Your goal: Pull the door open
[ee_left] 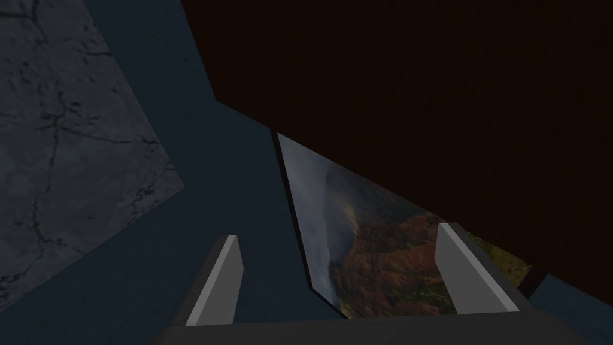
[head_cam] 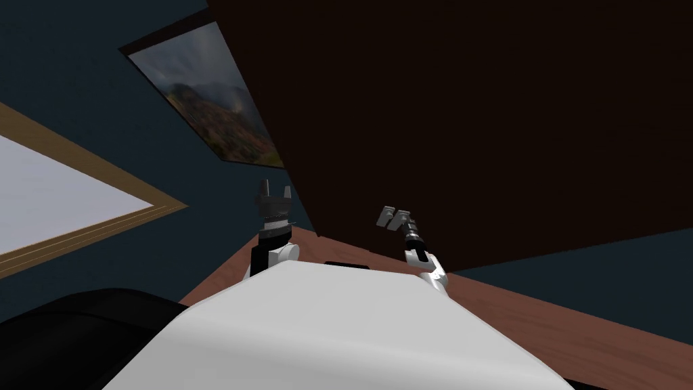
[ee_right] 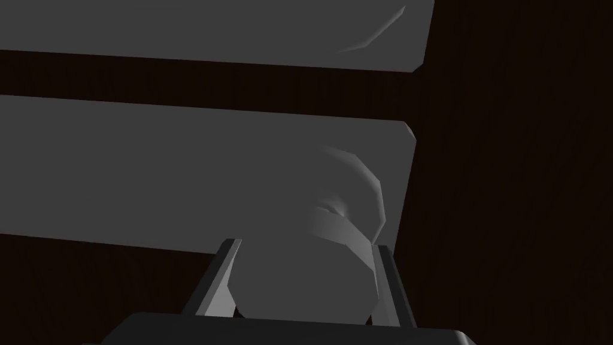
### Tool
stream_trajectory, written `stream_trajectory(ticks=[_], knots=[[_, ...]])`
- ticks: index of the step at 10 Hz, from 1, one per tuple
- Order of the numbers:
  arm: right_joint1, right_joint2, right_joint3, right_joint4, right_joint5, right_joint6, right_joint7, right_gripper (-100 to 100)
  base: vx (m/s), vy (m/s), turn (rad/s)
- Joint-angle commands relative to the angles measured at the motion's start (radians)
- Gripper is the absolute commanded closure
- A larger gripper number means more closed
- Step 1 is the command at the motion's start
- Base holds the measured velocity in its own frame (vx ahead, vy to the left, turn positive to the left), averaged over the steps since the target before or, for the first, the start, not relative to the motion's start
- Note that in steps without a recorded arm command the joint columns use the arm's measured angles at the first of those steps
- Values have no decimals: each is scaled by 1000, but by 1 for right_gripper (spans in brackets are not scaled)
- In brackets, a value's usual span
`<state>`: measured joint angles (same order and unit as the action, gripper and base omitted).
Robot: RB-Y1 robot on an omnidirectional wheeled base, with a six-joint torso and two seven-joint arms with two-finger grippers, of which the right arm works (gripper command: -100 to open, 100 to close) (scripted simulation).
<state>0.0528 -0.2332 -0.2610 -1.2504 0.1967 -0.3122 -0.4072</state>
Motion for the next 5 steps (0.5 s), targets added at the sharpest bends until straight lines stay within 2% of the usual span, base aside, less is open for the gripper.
stream_trajectory(ticks=[1,5], knots=[[2,-1,-1,0,0,1,0,100,-32,-27,14],[2,-1,-1,0,0,1,0,100,-14,-6,7]])
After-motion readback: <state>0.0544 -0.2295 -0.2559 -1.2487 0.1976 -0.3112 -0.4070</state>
